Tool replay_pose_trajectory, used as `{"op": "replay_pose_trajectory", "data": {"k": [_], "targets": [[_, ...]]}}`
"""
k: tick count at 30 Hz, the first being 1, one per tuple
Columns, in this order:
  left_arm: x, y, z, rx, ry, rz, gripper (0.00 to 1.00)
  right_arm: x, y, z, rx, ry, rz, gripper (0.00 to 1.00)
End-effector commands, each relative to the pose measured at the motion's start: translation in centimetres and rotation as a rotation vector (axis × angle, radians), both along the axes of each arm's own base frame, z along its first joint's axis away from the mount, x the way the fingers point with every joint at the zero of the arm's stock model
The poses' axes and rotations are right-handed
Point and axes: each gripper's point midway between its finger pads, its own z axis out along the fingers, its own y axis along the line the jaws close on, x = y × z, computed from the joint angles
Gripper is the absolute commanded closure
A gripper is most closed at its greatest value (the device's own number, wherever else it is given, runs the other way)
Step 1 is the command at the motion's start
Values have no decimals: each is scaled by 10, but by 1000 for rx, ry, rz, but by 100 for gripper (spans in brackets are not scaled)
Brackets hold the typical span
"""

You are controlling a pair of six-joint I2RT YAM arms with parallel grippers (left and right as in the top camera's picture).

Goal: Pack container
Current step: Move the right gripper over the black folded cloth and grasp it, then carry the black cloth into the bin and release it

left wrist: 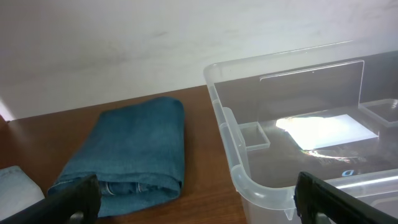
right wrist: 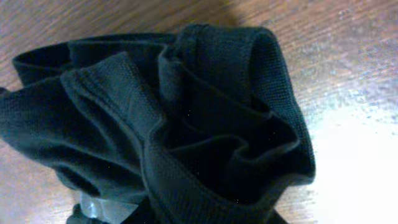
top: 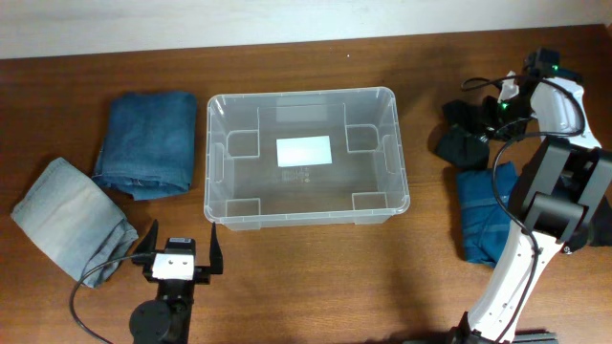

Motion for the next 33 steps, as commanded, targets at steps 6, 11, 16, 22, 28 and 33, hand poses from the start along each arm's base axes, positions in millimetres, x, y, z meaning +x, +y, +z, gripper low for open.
{"op": "replay_pose_trajectory", "data": {"k": [6, 11, 16, 22, 28, 33], "targets": [[0, -1, -1, 16, -3, -9, 1, 17, -9, 141, -112, -207, 5, 83], [0, -1, -1, 16, -3, -9, 1, 4, 26, 234, -70, -347, 58, 83], [0, -1, -1, 16, -3, -9, 1, -35, 96, 317, 30, -481, 175, 83], [0, -1, -1, 16, -3, -9, 1, -76, 203, 353, 99, -502, 368, 83], [0, -1, -1, 16, -3, -9, 1, -91, 280, 328, 121, -389, 466, 84], [0, -1, -1, 16, -3, -9, 1, -102, 320, 310, 64, -328, 488, 84]]}}
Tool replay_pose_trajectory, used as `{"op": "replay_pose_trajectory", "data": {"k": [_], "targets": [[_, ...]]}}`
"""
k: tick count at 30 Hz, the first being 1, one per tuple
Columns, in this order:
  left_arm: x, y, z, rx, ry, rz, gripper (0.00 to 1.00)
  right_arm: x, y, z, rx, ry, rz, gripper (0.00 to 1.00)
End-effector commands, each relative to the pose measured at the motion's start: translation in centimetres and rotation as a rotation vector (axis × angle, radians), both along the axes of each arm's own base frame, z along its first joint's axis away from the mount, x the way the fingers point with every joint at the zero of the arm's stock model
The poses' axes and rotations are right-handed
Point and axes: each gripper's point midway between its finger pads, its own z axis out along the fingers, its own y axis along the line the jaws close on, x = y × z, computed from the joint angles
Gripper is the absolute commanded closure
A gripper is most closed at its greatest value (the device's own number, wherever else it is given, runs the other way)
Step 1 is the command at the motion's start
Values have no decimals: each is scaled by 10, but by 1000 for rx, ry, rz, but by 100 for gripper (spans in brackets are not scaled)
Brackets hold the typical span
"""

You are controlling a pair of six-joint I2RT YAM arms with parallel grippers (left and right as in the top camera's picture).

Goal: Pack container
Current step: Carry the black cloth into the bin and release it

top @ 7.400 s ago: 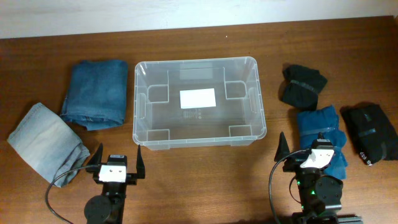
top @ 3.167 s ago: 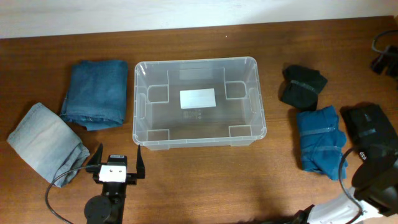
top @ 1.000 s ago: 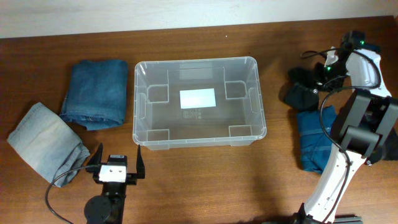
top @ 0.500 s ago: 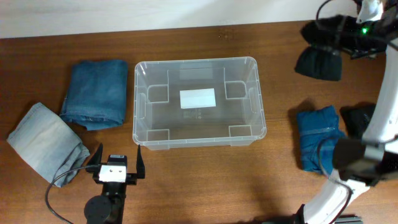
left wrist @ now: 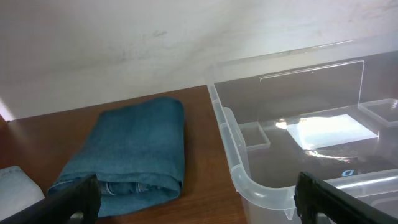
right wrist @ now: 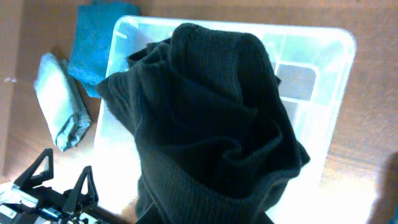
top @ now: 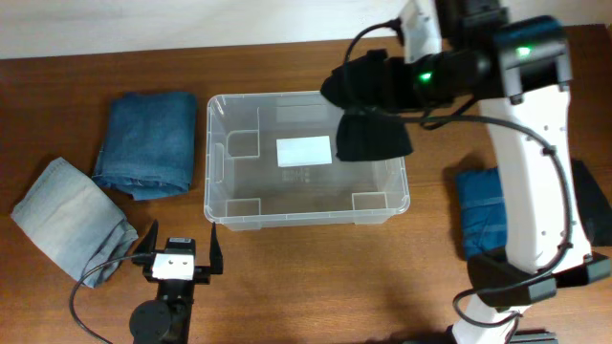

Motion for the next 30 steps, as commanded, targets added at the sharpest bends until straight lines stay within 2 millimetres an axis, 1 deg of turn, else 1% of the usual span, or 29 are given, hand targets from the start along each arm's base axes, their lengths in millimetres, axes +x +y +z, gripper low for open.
{"op": "replay_pose_trajectory", "data": {"k": [1, 3, 5, 7, 9, 14, 15, 19, 21, 23, 28, 30], "targets": [[0, -1, -1, 16, -2, -9, 1, 0, 18, -13, -59, 25, -60, 84], [0, -1, -1, 16, -3, -9, 1, 1, 29, -20, -69, 30, -67, 84], [0, -1, -1, 16, -2, -9, 1, 3, 42, -33, -64, 44, -63, 84], [0, -1, -1, 16, -2, -9, 1, 6, 47, -43, -65, 61, -69, 84], [0, -1, -1, 16, -2, -9, 1, 10, 52, -60, -71, 77, -63, 84], [0, -1, -1, 16, -3, -9, 1, 25, 65, -122, -58, 117, -57, 85], [0, -1, -1, 16, -2, -9, 1, 28, 68, -129, -48, 115, -55, 85], [0, -1, -1, 16, -2, -9, 1, 34, 72, -163, -34, 126, -84, 85], [0, -1, -1, 16, -3, -9, 1, 35, 73, -174, -28, 127, -81, 85], [0, -1, -1, 16, -3, -9, 1, 38, 74, -195, -24, 117, -81, 84], [0, -1, -1, 16, -3, -9, 1, 39, 75, -221, -15, 101, -80, 84], [0, -1, -1, 16, -3, -9, 1, 39, 75, -235, -11, 92, -80, 84]]}}
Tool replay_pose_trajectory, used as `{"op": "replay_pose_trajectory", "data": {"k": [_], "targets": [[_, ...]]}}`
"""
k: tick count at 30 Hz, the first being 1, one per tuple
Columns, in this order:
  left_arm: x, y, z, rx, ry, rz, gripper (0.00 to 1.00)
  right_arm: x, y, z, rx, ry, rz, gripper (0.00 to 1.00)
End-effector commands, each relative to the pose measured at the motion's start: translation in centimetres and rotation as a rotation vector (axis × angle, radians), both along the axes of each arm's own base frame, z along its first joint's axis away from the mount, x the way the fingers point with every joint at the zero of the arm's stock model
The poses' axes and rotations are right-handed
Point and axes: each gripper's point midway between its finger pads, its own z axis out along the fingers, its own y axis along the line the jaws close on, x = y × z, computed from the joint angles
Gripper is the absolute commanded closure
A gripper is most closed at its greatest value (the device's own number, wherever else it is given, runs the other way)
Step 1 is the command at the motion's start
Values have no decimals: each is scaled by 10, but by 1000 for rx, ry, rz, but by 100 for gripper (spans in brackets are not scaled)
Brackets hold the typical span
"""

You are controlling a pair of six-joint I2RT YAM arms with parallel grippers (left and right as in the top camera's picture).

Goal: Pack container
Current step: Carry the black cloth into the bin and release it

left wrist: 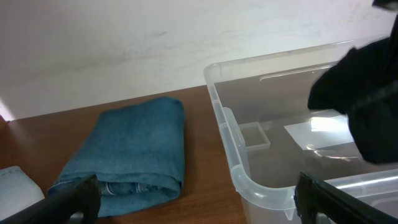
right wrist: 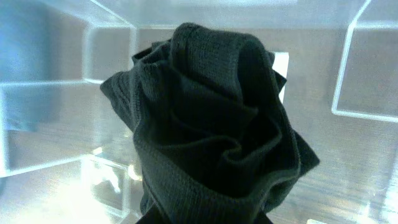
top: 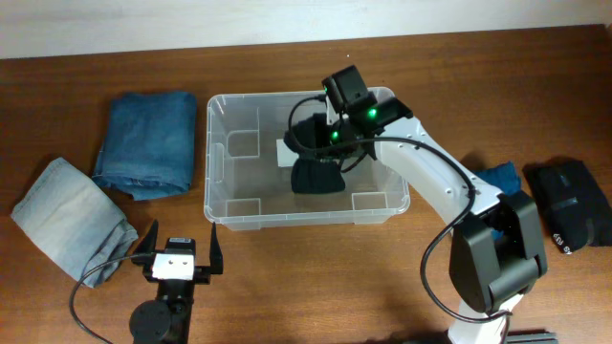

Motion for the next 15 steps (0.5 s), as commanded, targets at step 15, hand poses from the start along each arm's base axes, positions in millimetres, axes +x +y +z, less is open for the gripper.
{"op": "replay_pose_trajectory", "data": {"k": [15], "targets": [[0, -1, -1, 16, -3, -10, 1, -5, 7, -24, 33, -21, 15, 75]]}}
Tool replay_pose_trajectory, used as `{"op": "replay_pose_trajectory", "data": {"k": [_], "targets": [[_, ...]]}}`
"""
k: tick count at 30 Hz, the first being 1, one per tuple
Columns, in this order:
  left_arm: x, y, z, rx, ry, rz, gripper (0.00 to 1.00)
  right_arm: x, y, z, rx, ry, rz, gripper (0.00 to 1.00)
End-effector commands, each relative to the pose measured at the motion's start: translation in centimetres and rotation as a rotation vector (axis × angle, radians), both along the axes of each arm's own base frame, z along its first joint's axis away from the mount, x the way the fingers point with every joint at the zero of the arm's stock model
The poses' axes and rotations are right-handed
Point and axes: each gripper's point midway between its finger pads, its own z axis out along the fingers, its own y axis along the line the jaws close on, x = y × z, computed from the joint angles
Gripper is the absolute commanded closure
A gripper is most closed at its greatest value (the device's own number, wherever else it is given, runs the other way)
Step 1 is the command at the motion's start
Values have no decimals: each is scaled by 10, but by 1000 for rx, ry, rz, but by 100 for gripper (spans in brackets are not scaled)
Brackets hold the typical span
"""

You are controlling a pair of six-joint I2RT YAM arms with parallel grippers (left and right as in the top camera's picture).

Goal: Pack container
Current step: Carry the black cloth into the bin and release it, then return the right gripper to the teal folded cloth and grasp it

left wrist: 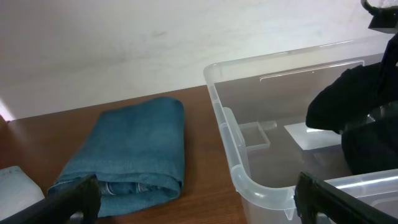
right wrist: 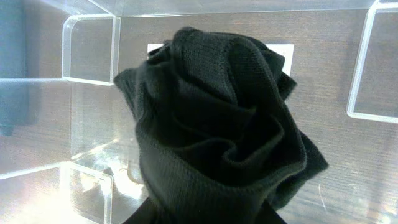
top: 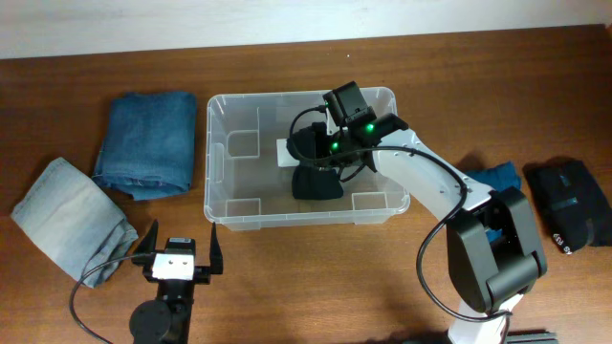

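Observation:
The clear plastic container [top: 212,162] stands mid-table. Inside it my right gripper [top: 331,151] is shut on a bunched black garment [top: 316,174], which hangs down to about the container's floor, right of centre. In the right wrist view the garment [right wrist: 217,137] fills the frame and hides my fingers. My left gripper [top: 182,254] stands open near the table's front edge, in front of the container's near left corner [left wrist: 239,168], holding nothing. The left wrist view catches the black garment [left wrist: 357,118] through the wall.
A folded dark blue pair of jeans [top: 148,143] lies left of the container, and a light blue folded pair [top: 69,220] lies further front left. A blue cloth [top: 492,177] and a black bundle [top: 574,215] lie on the right.
My right gripper has sunk slightly lower inside the container with the black garment, which now spreads nearer the floor. The left arm has not moved.
My right gripper was first at the black garment on the table at the far right. Then it held the garment high above the container's right half. Then it was down inside the container, and now it is lower still, gripping the garment throughout.

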Motion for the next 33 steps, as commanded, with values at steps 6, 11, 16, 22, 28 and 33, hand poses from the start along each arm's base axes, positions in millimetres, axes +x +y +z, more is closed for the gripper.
{"op": "replay_pose_trajectory", "data": {"k": [6, 11, 16, 22, 28, 33], "targets": [[0, -1, -1, 16, -3, -9, 1, -4, 19, 6, 27, -27, 37, 63], [0, -1, -1, 16, -3, -9, 1, -8, 17, 4, 15, -13, 45, 21], [0, -1, -1, 16, -2, -9, 1, 2, -3, 32, 11, -54, 40, 9], [0, -1, -1, 16, -2, -9, 1, 7, -46, 134, -14, -173, 34, 3], [0, -1, -1, 16, -3, -9, 0, -15, -149, 180, -170, -143, -143, 2], [0, -1, -1, 16, -2, -9, 0, -58, -284, 164, -282, 49, -418, 1]]}}
